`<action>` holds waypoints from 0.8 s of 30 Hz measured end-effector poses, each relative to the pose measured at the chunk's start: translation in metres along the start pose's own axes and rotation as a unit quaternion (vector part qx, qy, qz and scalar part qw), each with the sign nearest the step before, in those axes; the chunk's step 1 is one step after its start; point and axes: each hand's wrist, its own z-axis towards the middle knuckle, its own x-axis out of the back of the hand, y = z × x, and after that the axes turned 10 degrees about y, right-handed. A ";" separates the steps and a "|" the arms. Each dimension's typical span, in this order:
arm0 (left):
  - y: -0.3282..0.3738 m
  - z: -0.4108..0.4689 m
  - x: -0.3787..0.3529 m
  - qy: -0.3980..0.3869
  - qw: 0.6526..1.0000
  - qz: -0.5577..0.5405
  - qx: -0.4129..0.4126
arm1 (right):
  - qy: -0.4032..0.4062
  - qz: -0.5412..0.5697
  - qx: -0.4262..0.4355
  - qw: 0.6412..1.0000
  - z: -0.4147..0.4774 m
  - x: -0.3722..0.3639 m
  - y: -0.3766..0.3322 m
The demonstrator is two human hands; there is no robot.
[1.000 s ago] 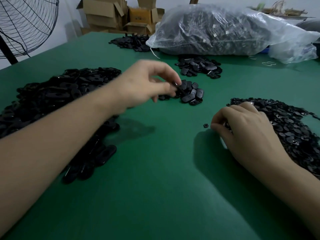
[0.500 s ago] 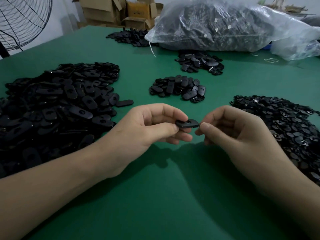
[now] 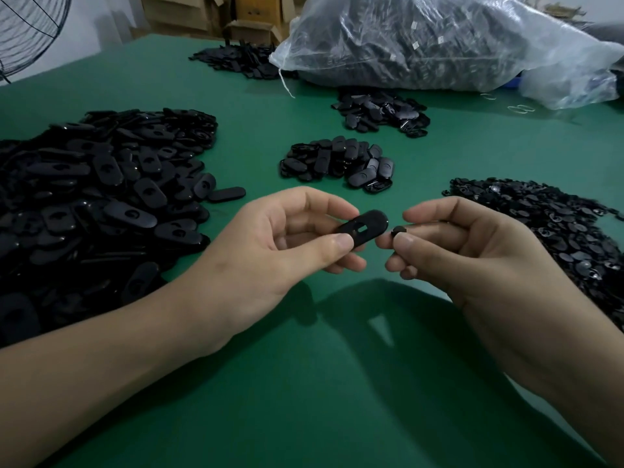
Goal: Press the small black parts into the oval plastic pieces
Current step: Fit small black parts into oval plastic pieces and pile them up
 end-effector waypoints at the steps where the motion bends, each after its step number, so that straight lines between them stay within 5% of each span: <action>1: -0.001 0.000 0.000 0.005 1.000 0.001 0.000 | 0.000 0.005 -0.003 1.000 0.000 0.000 0.000; 24: -0.006 -0.001 -0.002 0.072 0.997 -0.009 -0.004 | -0.019 -0.024 0.039 0.999 0.000 0.001 0.003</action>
